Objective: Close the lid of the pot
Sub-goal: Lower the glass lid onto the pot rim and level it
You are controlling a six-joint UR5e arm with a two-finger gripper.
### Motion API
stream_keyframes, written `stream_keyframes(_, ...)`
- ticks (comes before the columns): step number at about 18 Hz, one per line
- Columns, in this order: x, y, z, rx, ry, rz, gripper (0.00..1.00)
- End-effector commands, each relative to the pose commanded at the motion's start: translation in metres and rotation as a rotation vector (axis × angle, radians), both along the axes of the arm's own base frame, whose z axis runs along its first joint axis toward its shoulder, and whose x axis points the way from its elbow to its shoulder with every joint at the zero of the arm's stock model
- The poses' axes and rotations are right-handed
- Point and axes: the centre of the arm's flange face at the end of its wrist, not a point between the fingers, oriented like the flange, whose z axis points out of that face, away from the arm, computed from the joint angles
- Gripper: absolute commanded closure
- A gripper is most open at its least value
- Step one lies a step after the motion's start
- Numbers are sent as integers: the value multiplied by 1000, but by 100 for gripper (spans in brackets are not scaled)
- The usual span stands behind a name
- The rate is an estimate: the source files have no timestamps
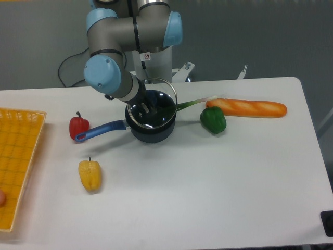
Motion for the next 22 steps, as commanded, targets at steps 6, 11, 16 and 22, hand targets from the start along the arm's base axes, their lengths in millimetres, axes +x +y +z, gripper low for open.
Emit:
stream_keyframes(6, 0, 0, -1, -1, 1, -2, 59)
stream_keyframes(11, 1, 1, -3, -3, 2, -3, 59)
stream_keyframes(16, 0, 2, -7, -9, -2, -1, 59)
stream_keyframes(22, 0, 1, -7, -6, 5, 7, 59)
